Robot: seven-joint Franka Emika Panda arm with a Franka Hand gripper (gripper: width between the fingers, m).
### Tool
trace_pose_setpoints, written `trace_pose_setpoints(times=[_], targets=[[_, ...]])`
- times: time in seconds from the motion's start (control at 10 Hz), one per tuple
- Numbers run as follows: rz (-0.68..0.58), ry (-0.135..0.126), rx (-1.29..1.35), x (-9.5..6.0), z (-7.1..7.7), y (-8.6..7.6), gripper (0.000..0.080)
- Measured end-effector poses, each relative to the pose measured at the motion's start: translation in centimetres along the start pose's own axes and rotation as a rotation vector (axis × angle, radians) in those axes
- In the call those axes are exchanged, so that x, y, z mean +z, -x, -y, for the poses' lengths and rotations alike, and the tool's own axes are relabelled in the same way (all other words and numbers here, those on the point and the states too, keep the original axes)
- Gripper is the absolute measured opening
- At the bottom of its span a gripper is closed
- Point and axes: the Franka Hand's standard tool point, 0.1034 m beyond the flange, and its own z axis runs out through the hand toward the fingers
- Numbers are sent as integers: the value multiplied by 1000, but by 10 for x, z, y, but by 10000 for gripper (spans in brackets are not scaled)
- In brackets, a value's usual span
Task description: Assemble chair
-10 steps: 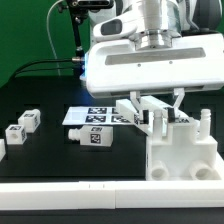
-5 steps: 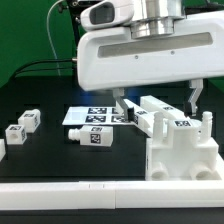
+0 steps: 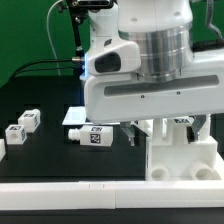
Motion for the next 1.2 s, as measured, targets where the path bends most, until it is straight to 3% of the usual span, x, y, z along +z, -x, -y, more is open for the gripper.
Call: trace_pose_setpoints(times=[0.3,0.7,1.2], targets=[[185,-7,14,13,-11,27,649],[152,-3,5,21,-11,28,649],[109,-5,-12,19,-13,26,649]])
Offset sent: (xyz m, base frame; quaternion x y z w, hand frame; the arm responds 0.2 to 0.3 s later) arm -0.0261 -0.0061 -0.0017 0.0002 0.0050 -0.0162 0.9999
